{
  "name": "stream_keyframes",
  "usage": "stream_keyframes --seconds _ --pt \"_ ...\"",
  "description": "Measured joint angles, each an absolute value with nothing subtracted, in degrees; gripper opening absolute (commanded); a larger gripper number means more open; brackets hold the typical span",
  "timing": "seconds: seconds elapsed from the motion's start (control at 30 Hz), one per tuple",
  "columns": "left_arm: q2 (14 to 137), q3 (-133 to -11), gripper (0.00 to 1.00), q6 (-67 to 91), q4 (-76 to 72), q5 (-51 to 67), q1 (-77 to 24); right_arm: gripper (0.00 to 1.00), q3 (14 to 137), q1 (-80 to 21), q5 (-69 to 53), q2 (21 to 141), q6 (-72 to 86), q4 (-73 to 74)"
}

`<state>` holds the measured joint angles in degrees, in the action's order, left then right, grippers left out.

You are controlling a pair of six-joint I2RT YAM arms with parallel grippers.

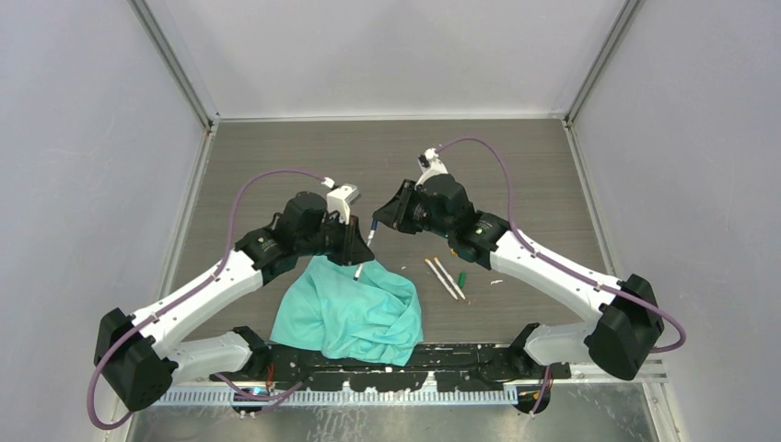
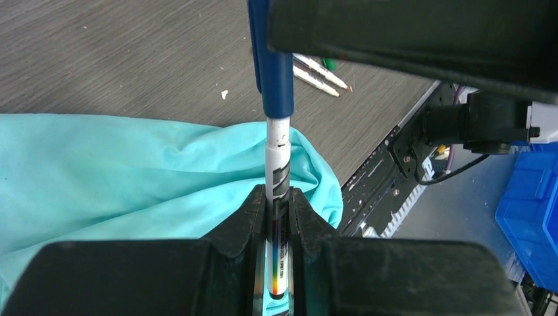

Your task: Insert the pens into the pen caps

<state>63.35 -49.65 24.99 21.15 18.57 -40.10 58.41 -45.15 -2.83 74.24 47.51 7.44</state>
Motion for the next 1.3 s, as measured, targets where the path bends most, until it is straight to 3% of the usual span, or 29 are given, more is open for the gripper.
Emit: stream_keyframes --seconds 0.4,0.47,0.57,0.63,0.77,1.03,1.17,1.3 --pt "62.8 -48.6 0.0 26.8 19.6 17.3 -40.1 0.01 54.5 -48.9 2.2 72.4 50.4 3.6" --pt "62.5 -48.4 0.0 26.7 19.6 17.3 -40.1 0.15 54.4 -49.1 2.5 72.3 50.3 3.6" --pt "62.1 -48.4 0.0 26.1 19.5 17.7 -40.1 0.48 54.5 -49.5 3.2 71.4 49.2 4.4" --pt "61.3 -48.4 0.0 25.6 18.8 17.5 -39.9 0.65 55.2 -50.0 3.2 70.2 47.8 6.8" --pt "59.9 -49.4 0.0 23.0 18.9 17.3 -39.3 0.82 58.4 -49.9 3.2 67.7 43.5 12.1" --pt "58.7 -52.2 0.0 16.7 19.5 22.0 -38.9 0.85 60.9 -38.2 -11.0 63.8 36.5 10.1" --pt "57.9 -51.7 0.0 15.8 18.4 26.7 -38.9 0.83 60.9 -34.2 -21.6 64.1 35.8 6.2" --pt "57.5 -51.5 0.0 15.6 17.5 30.3 -38.9 0.74 60.9 -34.0 -29.6 64.6 35.6 2.3"
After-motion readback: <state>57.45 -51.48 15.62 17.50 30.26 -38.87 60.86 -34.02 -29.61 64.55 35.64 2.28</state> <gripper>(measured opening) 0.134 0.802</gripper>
